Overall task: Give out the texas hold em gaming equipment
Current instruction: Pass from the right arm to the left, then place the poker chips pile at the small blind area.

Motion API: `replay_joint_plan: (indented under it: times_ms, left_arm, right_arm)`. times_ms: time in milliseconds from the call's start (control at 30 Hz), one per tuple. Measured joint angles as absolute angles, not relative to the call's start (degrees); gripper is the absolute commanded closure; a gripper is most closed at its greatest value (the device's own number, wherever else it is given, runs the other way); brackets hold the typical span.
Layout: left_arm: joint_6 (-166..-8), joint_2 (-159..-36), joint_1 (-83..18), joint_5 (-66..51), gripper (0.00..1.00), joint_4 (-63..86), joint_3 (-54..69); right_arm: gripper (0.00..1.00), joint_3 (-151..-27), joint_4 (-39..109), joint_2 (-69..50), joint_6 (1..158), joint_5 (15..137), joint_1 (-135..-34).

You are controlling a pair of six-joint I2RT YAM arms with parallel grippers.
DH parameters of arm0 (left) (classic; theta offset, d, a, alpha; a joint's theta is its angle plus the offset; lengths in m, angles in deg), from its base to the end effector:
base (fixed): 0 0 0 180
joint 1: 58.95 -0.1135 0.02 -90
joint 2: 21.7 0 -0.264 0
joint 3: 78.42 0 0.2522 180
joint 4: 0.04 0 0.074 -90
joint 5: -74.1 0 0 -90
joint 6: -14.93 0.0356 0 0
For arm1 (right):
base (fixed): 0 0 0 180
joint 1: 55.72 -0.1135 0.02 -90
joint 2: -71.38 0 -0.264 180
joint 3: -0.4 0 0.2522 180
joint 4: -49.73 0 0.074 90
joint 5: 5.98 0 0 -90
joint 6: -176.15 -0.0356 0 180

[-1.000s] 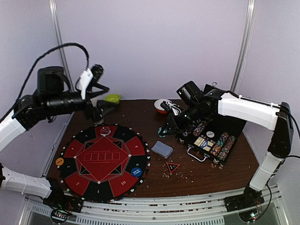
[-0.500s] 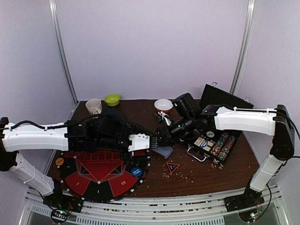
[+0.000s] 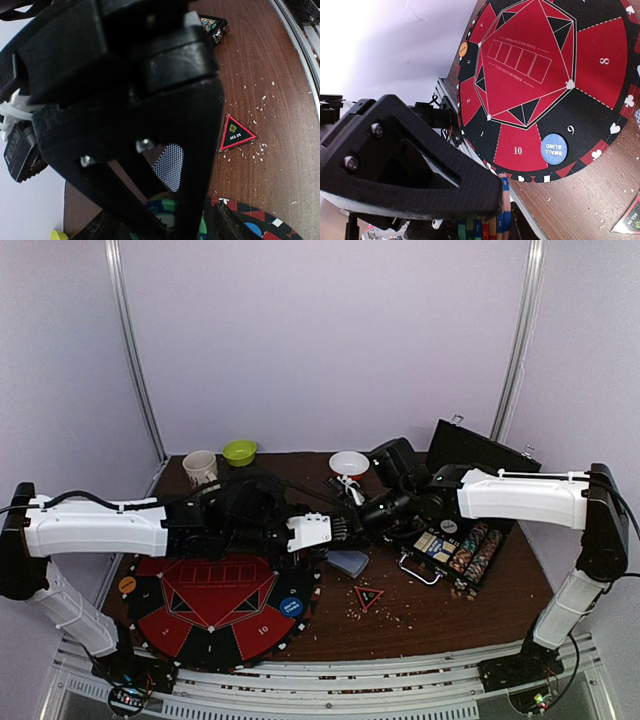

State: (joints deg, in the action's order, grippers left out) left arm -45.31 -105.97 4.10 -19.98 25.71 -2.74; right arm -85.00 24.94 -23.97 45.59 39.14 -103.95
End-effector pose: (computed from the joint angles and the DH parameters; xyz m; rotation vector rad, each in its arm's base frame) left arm 0.1534 -0.2961 0.2767 1.5500 1.5324 -0.2552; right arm 0.2308 0.2961 0.2762 -0.6964 2.4232 1.6297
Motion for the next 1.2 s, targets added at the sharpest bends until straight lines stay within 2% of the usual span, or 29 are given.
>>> replay_joint_plan:
  times_ms: [167,233,333,400,500,600,767,1033,1200]
  left_arm:
    - [-46.3,-107.2,4.1,-20.1,0.62,25.5,-2.1]
    - [-46.7,-107.2,4.0,-20.0,0.65,25.6,-2.1]
    - [-46.9,-107.2,3.7,-20.0,0.82,25.7,-2.1]
    - [-46.9,-107.2,3.7,-20.0,1.0,25.7,-2.1]
    - [-47.0,-107.2,3.6,-20.0,1.0,25.9,-2.1]
    - [-47.2,-107.2,3.6,-19.9,1.0,26.1,-2.1]
    - [-48.8,-108.3,3.1,-19.9,1.0,26.5,-2.1]
    - [-53.5,-113.2,0.1,-18.7,1.0,26.3,-5.0]
    - [-58.0,-120.5,-1.5,-17.9,1.0,25.6,-5.2]
  right_arm:
    - [1.0,-85.0,26.1,-24.0,44.9,39.1,-103.9]
    - [1.0,-84.8,26.3,-24.0,45.0,39.2,-103.9]
    - [1.0,-84.5,26.8,-24.0,44.7,39.1,-103.9]
    - [1.0,-84.5,26.9,-24.0,44.7,39.1,-103.9]
    - [0.99,-84.1,27.5,-24.0,44.5,39.1,-103.9]
    - [0.68,-84.0,27.6,-24.0,44.4,39.2,-103.9]
    - [0.35,-83.6,27.1,-23.9,44.9,40.7,-103.7]
    - [0.3,-80.5,23.0,-22.5,47.9,45.6,-100.4]
    - [0.26,-80.3,14.8,-19.4,52.3,54.2,-97.5]
